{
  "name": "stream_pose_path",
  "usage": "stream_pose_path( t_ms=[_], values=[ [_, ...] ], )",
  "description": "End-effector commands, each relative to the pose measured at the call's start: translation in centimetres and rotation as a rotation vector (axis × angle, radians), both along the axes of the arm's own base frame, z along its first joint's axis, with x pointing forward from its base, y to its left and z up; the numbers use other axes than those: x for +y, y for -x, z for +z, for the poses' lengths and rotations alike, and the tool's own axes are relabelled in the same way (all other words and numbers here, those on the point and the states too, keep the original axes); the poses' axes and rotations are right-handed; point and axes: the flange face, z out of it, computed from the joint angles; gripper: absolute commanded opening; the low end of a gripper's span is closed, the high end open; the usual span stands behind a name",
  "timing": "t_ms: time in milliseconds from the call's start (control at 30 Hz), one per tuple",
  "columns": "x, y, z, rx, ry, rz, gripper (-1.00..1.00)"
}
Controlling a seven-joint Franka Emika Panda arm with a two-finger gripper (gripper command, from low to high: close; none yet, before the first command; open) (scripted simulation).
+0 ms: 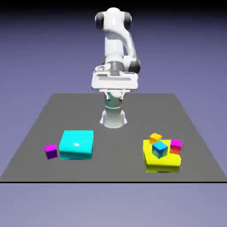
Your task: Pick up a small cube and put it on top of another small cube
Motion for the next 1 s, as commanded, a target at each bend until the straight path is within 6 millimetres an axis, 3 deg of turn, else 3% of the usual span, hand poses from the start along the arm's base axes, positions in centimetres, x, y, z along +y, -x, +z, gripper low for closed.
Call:
stream_pose_path(
  t_ms=[0,167,333,500,667,733,933,967],
  values=[
    [-1.4,-0.6,-0.9,0.031,-0.02,-0.044,0.0],
    [-8.7,-2.5,-6.1,0.179,-0.117,-0.275,0.0],
    [-16.4,-2.3,-11.8,0.317,-0.207,-0.516,0.0],
    [-24.0,0.0,-17.9,0.447,-0.29,-0.765,0.0],
    [-30.9,4.5,-24.2,0.571,-0.362,-1.019,0.0],
    [-31.7,5.2,-25.0,0.586,-0.371,-1.051,0.0],
    [-32.1,5.0,-32.0,0.586,-0.371,-1.051,0.0],
    [-32.1,5.0,-32.0,0.586,-0.371,-1.051,-1.0]
  ],
)
